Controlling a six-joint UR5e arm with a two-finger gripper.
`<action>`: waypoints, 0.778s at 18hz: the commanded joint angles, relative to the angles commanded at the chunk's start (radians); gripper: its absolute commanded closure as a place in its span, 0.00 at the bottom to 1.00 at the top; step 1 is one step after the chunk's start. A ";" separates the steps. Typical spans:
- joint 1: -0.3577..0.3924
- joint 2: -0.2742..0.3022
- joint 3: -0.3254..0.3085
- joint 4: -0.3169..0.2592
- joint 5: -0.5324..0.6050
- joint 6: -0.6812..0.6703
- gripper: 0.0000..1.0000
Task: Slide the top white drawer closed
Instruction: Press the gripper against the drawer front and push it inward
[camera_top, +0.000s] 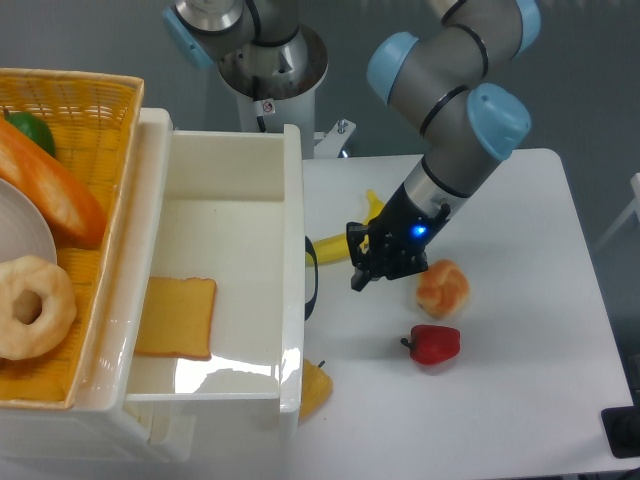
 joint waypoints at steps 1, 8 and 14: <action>-0.005 -0.002 0.006 0.000 -0.005 -0.003 1.00; -0.040 -0.005 -0.001 -0.011 -0.002 -0.008 1.00; -0.046 -0.005 -0.011 -0.017 0.001 -0.008 1.00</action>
